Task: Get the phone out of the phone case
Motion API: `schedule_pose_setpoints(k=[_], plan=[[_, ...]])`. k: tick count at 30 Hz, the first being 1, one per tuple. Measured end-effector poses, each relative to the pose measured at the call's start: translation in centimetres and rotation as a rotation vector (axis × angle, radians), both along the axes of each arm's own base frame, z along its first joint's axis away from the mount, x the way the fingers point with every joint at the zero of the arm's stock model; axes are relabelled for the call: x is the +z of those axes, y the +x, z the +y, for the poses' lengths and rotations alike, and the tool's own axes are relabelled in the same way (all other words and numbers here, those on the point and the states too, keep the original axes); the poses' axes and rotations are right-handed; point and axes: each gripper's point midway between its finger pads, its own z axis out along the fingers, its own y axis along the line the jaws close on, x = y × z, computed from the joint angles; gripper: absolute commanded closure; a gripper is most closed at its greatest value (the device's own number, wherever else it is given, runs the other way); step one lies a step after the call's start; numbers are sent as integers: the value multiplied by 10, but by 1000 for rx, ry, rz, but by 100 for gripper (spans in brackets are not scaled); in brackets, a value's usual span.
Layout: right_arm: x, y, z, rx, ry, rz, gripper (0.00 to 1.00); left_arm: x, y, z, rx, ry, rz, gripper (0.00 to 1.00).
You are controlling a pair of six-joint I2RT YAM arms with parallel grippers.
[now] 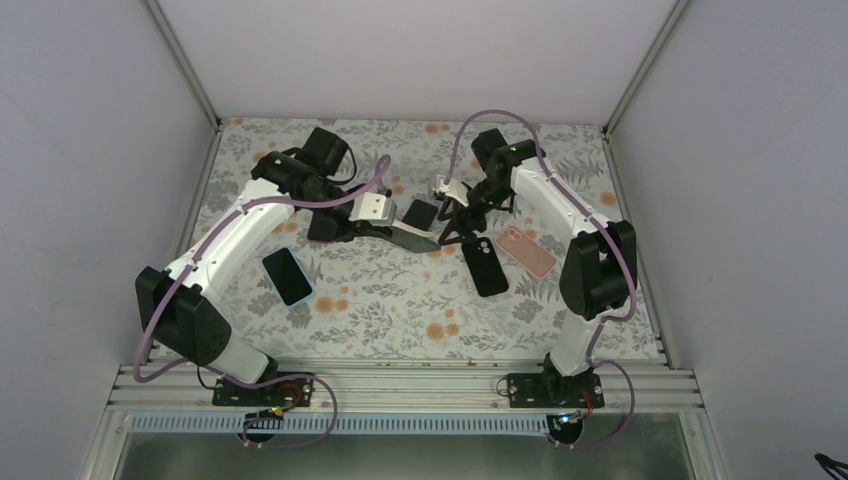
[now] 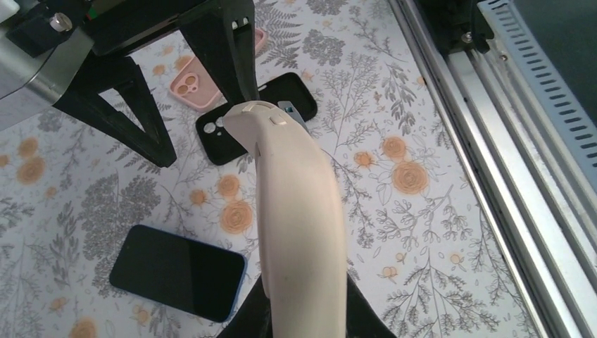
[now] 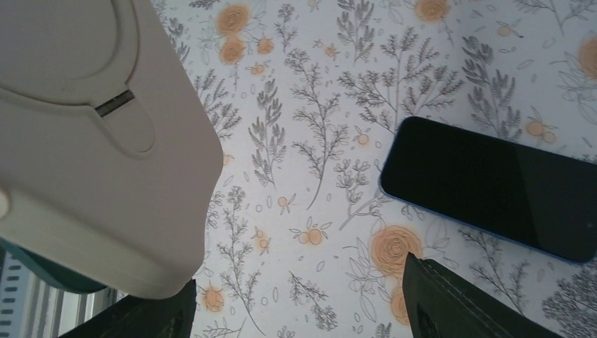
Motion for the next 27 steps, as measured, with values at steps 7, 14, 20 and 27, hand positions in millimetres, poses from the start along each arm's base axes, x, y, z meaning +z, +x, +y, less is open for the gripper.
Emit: schedule_pose_setpoints(k=[7, 14, 20, 27], plan=[[5, 14, -4, -33, -9, -15, 29, 2, 14, -4, 45, -7, -35, 98], [11, 13, -5, -84, -7, 18, 39, -7, 23, -12, 90, -30, 0, 98], [26, 2, 7, -98, 8, 40, 34, -16, 28, -24, 57, -53, 92, 98], [32, -23, 19, 0, -37, 57, 50, -14, 17, -24, 43, -58, 240, 98]])
